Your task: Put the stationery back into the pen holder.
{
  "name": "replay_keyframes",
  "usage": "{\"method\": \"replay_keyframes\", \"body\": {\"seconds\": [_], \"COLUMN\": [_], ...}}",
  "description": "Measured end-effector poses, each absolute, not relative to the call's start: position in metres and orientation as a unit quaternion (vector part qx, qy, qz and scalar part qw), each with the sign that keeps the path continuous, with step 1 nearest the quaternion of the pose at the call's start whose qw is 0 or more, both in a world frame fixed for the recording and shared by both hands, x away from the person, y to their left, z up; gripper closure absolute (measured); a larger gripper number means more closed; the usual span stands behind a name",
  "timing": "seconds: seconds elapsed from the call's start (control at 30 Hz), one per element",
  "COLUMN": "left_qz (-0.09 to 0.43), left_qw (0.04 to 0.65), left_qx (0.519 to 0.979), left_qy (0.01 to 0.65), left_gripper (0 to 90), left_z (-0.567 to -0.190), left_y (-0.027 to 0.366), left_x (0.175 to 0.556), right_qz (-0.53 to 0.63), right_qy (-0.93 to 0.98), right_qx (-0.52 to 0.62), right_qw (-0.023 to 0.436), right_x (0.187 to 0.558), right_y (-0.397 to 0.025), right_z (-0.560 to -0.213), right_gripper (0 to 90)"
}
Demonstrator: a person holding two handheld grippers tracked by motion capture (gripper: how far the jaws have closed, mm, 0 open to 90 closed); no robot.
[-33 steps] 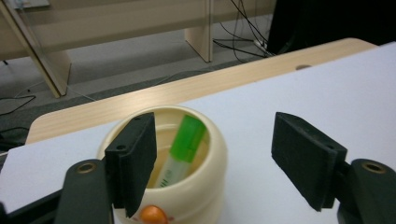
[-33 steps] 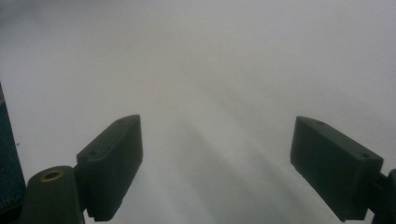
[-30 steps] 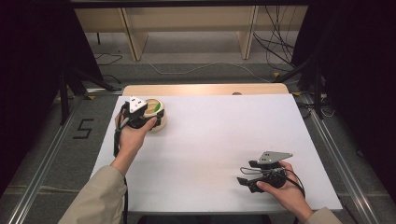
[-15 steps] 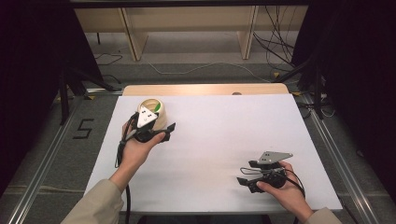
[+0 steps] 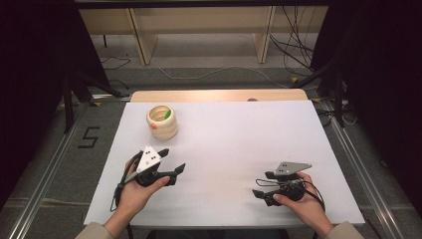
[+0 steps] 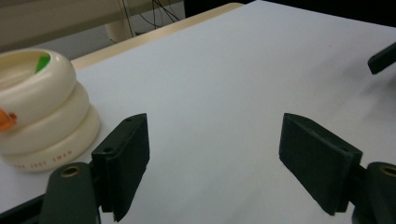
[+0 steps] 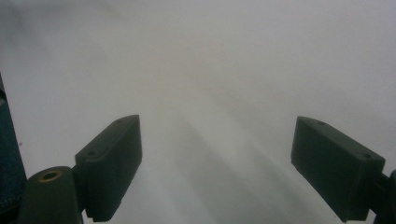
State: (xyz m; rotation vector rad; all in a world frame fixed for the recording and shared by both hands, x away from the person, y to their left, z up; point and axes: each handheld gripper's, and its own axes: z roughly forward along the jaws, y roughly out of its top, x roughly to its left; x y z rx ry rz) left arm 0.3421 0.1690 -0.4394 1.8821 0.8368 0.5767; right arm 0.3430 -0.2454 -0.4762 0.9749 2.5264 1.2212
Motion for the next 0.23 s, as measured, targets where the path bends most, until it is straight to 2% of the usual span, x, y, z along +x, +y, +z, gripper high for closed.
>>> {"method": "replay_keyframes", "body": {"seconds": [0.23], "left_qz": [0.220], "left_qw": [0.482], "left_qx": [0.775], "left_qy": [0.343], "left_gripper": [23.8], "left_z": [-0.450], "left_y": [0.169], "left_x": [0.324], "right_qz": [0.411], "right_qy": [0.847], "right_qx": [0.325], "right_qw": [0.088], "right_x": [0.343], "right_y": [-0.247], "right_z": [-0.475], "right_gripper": [17.2]}}
